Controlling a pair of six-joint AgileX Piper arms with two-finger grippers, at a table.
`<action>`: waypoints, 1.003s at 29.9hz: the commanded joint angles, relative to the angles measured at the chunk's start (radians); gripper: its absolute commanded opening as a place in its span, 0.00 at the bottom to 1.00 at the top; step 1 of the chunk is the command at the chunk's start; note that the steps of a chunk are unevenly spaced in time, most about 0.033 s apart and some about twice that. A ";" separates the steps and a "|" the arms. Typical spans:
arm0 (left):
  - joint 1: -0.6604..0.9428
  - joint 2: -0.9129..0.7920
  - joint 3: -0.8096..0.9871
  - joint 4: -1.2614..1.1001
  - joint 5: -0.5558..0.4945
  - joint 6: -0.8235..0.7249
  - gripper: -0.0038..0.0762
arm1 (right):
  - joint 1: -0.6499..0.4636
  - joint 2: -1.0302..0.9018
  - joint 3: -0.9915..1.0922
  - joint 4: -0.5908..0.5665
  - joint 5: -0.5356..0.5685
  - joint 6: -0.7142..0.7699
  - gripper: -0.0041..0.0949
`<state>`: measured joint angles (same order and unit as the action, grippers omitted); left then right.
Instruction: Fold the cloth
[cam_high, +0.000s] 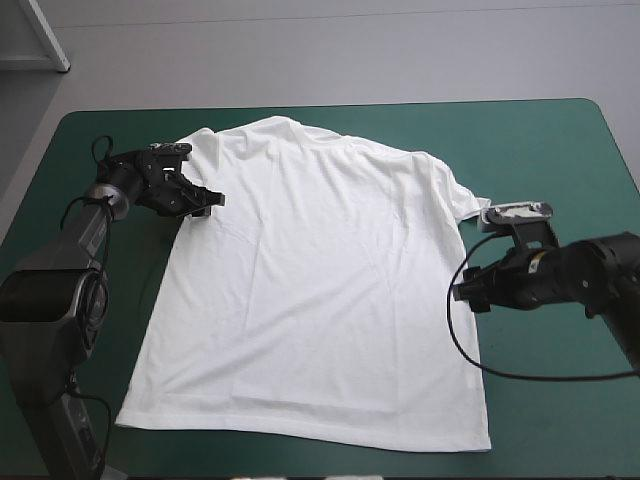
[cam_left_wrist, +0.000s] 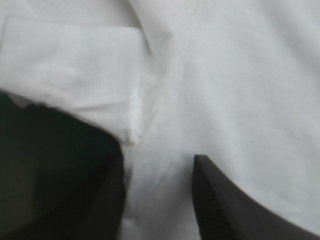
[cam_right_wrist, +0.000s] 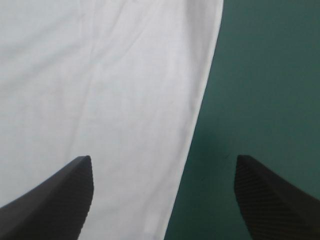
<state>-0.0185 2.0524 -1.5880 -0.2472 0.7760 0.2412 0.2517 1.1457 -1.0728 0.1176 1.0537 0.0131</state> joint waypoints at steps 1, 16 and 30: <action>-0.016 0.001 0.003 -0.016 0.062 0.010 0.25 | -0.011 0.082 -0.093 -0.061 -0.064 -0.013 0.77; -0.016 0.010 0.003 -0.025 0.093 0.043 0.07 | -0.122 0.526 -0.275 0.139 -0.186 -0.216 0.68; -0.016 0.010 0.003 -0.022 0.115 0.039 0.07 | -0.127 0.700 -0.406 0.231 -0.238 -0.246 0.39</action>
<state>-0.0229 2.0622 -1.5964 -0.2592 0.7887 0.2903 0.1337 1.8981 -1.4388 0.3252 0.8687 -0.2225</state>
